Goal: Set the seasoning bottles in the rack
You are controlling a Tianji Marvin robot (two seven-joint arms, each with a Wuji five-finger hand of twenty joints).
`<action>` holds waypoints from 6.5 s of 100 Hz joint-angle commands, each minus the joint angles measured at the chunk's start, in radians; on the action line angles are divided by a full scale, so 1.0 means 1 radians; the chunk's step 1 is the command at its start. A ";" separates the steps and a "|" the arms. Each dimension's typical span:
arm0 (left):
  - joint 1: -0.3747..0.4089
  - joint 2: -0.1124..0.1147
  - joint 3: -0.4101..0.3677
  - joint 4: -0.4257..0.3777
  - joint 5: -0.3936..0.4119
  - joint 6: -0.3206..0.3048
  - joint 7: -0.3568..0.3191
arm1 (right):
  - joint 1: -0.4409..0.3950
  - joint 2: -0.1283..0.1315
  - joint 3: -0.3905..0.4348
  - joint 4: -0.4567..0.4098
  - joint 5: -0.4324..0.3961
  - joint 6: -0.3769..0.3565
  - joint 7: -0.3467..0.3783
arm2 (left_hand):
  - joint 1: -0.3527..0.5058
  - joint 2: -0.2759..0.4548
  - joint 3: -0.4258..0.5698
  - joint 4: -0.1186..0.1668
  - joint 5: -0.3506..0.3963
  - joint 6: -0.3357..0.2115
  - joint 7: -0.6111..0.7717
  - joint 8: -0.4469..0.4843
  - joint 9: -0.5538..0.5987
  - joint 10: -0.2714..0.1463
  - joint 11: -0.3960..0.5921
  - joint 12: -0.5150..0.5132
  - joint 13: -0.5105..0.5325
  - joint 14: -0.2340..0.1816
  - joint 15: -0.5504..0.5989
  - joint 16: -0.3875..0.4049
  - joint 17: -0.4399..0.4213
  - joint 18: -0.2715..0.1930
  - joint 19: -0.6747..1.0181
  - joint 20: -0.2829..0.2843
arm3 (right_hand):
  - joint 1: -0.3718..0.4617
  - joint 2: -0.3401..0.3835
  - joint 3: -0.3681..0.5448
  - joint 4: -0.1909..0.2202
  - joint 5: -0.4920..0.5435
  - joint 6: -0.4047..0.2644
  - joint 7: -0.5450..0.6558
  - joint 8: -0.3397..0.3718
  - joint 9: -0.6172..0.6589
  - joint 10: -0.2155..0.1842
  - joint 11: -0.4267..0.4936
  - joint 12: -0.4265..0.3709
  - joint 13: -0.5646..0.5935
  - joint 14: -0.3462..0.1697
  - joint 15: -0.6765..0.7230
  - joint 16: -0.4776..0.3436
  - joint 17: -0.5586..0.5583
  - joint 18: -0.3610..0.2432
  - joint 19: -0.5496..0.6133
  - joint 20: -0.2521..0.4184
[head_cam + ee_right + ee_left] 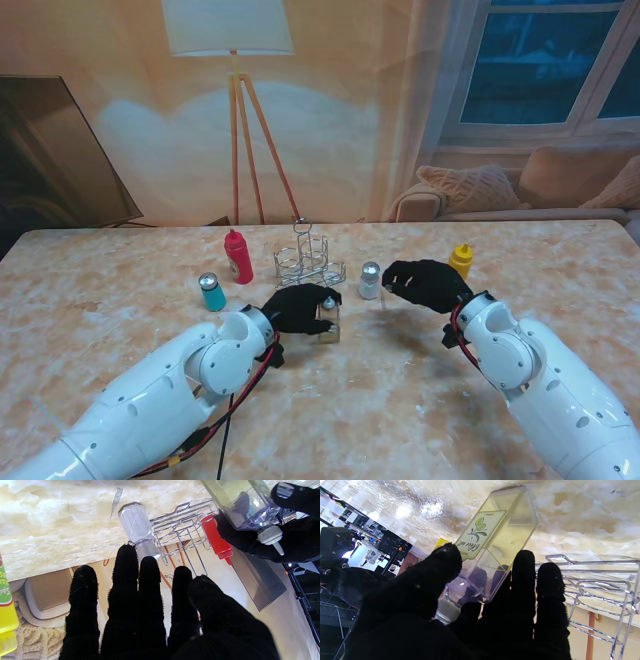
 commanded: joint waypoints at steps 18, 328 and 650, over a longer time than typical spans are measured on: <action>0.000 -0.011 0.004 0.004 0.003 0.017 0.001 | -0.009 -0.003 -0.002 -0.005 -0.002 -0.001 0.015 | 0.103 -0.034 -0.036 -0.082 0.032 -0.091 0.290 0.099 0.096 -0.050 0.094 0.047 0.108 -0.058 0.095 0.062 0.074 -0.032 0.104 0.047 | 0.024 -0.022 -0.010 -0.017 0.005 -0.025 0.013 0.000 0.024 -0.024 0.010 0.027 0.018 -0.013 0.009 0.024 -0.014 0.016 0.007 0.015; -0.187 -0.115 0.084 0.232 0.066 0.126 0.310 | 0.005 -0.002 -0.017 0.006 0.000 0.006 0.023 | 0.217 -0.041 -0.098 -0.053 -0.002 -0.252 0.846 -0.109 0.300 -0.121 0.122 0.301 0.266 -0.167 0.248 0.110 0.224 -0.066 0.228 0.078 | 0.024 -0.023 -0.010 -0.016 0.005 -0.025 0.012 -0.001 0.024 -0.024 0.010 0.027 0.017 -0.013 0.009 0.023 -0.012 0.016 0.007 0.015; -0.205 -0.129 0.073 0.339 -0.072 0.027 0.238 | 0.017 -0.002 -0.031 0.012 0.009 0.013 0.035 | 0.189 -0.116 -0.037 -0.101 0.079 -0.310 0.788 -0.182 0.373 -0.168 -0.053 0.216 0.270 -0.110 0.031 -0.009 0.216 -0.048 0.105 -0.005 | 0.024 -0.025 -0.006 -0.018 0.004 -0.025 0.013 -0.001 0.024 -0.025 0.010 0.027 0.018 -0.013 0.009 0.024 -0.013 0.016 0.007 0.015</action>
